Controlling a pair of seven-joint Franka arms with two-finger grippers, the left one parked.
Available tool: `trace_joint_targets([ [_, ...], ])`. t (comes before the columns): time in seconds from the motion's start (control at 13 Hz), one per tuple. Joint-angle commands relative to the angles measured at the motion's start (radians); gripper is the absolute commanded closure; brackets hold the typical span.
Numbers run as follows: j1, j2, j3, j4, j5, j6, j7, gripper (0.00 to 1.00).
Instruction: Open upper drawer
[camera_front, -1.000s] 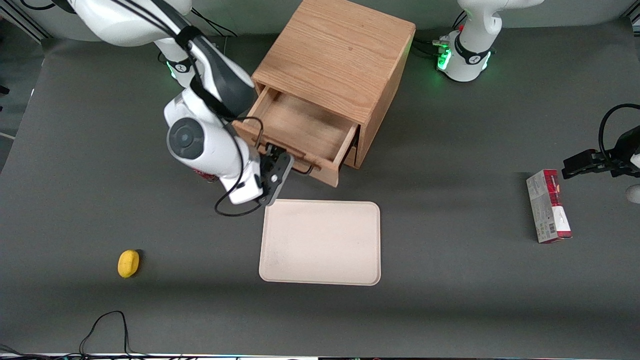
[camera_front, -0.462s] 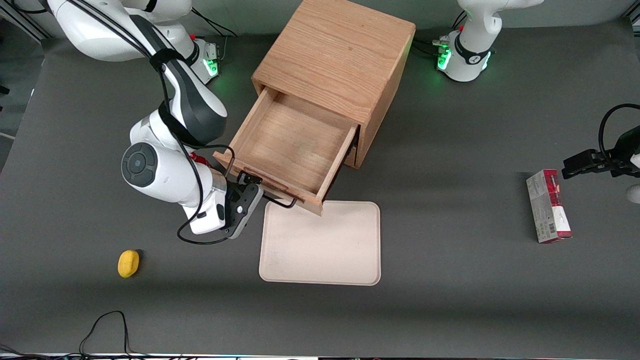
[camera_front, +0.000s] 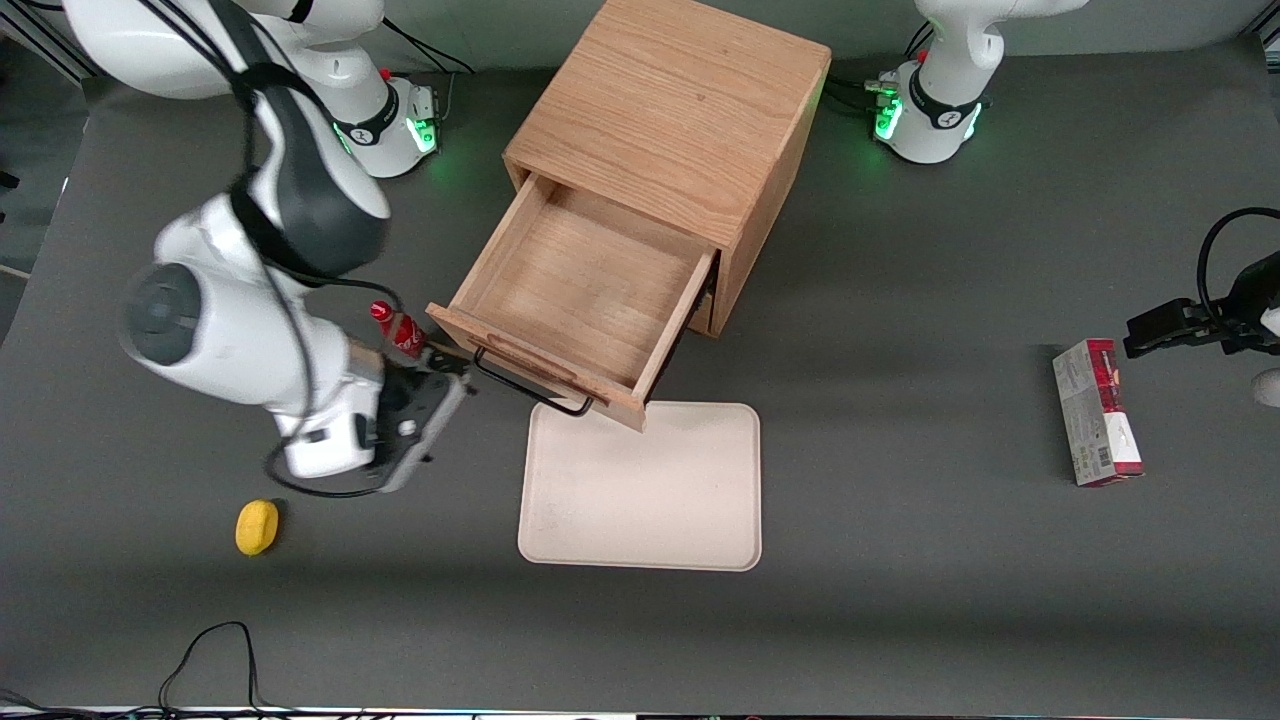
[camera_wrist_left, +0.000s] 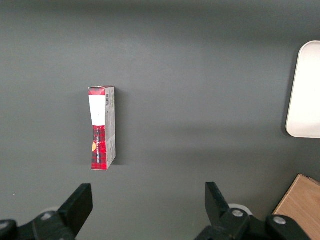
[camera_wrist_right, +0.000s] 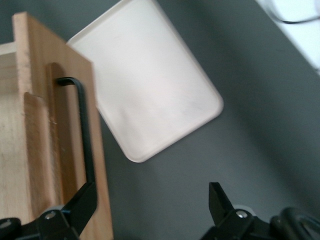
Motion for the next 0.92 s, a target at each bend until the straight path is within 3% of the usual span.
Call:
trace_joint_targets([
  [0.0, -0.001, -0.095, -0.104, 0.014, 0.028, -0.095, 0.121, 0.0],
  [0.23, 0.001, -0.256, -0.222, -0.123, 0.028, -0.244, 0.263, 0.0],
  [0.62, 0.001, -0.678, -0.342, -0.628, 0.013, -0.131, 0.506, 0.0],
  [0.85, -0.005, -0.738, -0.34, -0.65, -0.062, -0.192, 0.612, 0.0],
])
